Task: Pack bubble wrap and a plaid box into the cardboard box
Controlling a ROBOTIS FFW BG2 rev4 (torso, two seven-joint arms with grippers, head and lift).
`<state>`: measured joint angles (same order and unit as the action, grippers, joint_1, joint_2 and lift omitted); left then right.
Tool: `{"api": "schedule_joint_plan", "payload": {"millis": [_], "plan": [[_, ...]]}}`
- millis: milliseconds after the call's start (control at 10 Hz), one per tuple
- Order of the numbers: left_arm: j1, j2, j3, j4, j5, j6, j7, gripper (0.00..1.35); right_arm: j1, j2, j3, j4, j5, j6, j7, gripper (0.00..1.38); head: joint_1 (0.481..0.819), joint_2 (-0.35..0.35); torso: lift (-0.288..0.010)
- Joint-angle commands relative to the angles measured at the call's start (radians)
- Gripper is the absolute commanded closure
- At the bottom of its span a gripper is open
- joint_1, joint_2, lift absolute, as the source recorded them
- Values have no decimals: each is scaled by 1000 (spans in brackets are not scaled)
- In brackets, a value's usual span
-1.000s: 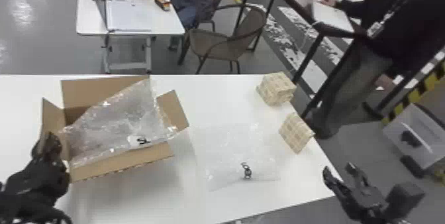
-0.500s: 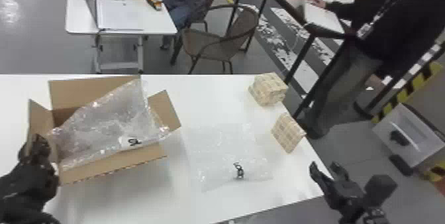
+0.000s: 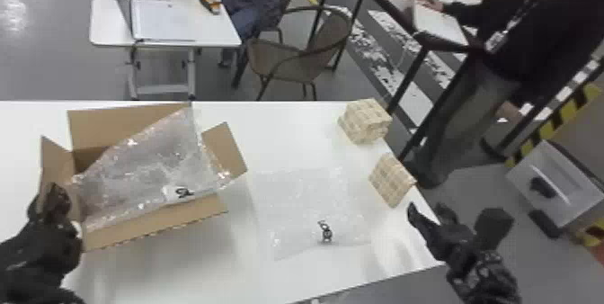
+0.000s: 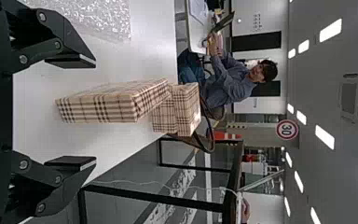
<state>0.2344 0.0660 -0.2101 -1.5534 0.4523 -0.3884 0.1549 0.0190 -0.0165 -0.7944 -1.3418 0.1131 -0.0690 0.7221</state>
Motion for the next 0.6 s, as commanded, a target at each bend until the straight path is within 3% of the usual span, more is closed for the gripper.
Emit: {"api": "schedule_joint_plan", "payload": {"millis": [0, 300, 500], "plan": [[-1, 0, 0, 1, 0, -1, 0, 1165, -30, -36, 37, 36, 10, 28, -7, 518, 695, -340, -73], [-1, 0, 0, 4, 3, -4, 0, 1165, -91, -103, 112, 112, 11, 81, -33, 516, 695, -323, -73], [0, -2, 1, 6, 5, -6, 0, 1165, -125, -128, 113, 141, 20, 115, -43, 515, 695, -316, -73]]}}
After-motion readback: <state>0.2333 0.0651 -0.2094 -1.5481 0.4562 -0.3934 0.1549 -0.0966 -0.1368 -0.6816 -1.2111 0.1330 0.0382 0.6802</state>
